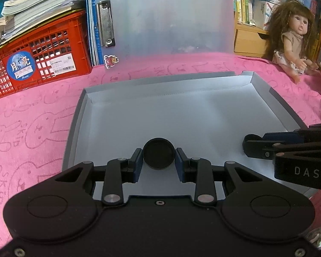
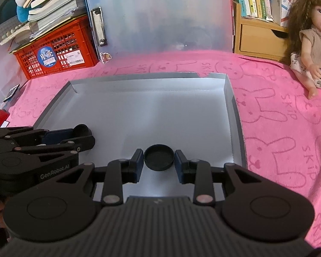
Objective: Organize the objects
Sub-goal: 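Lower the discs into the white box and open both grippers, then withdraw both grippers from the box toward the plush toys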
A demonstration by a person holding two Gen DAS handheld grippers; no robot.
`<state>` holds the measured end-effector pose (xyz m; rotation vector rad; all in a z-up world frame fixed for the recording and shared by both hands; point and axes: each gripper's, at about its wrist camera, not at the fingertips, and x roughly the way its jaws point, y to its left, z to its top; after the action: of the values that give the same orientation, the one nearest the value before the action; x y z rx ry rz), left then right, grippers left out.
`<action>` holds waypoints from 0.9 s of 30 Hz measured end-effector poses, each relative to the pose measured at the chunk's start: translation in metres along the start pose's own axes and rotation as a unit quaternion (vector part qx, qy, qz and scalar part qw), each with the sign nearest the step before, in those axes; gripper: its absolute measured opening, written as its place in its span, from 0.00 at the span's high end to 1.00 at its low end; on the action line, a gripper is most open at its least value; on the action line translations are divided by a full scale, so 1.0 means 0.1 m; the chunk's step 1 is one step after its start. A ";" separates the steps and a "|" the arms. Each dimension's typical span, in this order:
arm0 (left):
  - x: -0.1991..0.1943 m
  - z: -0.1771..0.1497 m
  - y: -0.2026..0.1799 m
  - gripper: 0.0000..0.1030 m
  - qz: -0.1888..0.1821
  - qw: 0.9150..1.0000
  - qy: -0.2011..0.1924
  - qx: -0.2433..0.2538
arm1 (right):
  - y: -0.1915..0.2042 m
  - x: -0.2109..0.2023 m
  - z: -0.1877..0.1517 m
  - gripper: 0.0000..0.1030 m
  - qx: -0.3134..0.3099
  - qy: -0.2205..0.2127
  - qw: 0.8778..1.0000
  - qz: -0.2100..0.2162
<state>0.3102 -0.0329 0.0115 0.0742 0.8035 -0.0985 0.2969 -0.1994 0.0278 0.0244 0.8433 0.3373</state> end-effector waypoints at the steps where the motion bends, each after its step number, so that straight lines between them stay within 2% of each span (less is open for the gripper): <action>1: -0.01 0.00 0.00 0.67 0.001 1.000 -0.001 0.001 | 0.01 0.00 0.00 0.56 0.000 -0.001 1.000 0.000; 3: -0.05 0.00 0.00 0.59 0.005 1.000 -0.008 0.005 | 0.02 -0.03 0.01 0.46 -0.002 -0.005 1.000 0.000; 7: -0.18 0.03 0.00 0.53 0.009 1.000 -0.027 0.012 | 0.05 -0.13 0.02 0.45 -0.010 -0.016 1.000 -0.003; 18: -0.65 0.02 0.01 0.49 0.002 0.998 -0.062 0.019 | 0.15 -0.57 -0.01 0.41 -0.024 -0.052 0.998 -0.006; 27: -1.11 -0.20 0.07 0.46 -0.024 0.996 -0.081 0.012 | 0.27 -1.02 -0.21 0.35 -0.045 -0.089 0.995 -0.002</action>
<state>0.2199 -0.0170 0.0780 0.0694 0.6419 -0.1585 0.2108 -0.2070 0.0924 -0.0312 0.6518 0.3638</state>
